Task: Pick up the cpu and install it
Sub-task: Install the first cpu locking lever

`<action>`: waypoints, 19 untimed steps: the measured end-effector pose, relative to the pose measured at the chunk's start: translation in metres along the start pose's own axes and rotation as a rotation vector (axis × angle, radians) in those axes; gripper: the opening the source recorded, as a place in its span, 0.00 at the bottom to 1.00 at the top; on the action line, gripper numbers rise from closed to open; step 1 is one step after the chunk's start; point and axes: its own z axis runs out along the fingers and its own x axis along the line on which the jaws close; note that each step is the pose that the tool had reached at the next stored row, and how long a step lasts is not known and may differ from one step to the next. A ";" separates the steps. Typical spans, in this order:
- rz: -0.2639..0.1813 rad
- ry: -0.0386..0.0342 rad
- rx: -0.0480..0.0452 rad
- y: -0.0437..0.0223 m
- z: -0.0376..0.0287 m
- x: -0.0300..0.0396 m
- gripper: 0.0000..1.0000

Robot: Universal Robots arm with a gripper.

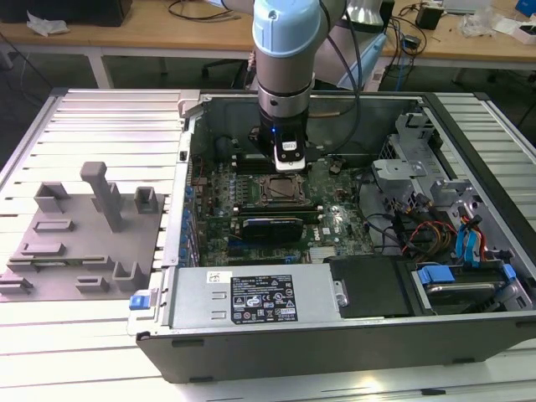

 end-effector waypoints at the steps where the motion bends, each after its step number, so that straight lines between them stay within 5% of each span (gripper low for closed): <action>1: 0.000 -0.0001 0.0000 0.0000 0.0000 0.0000 0.11; 19: 0.000 0.0000 -0.0001 0.0070 -0.0043 0.0031 0.11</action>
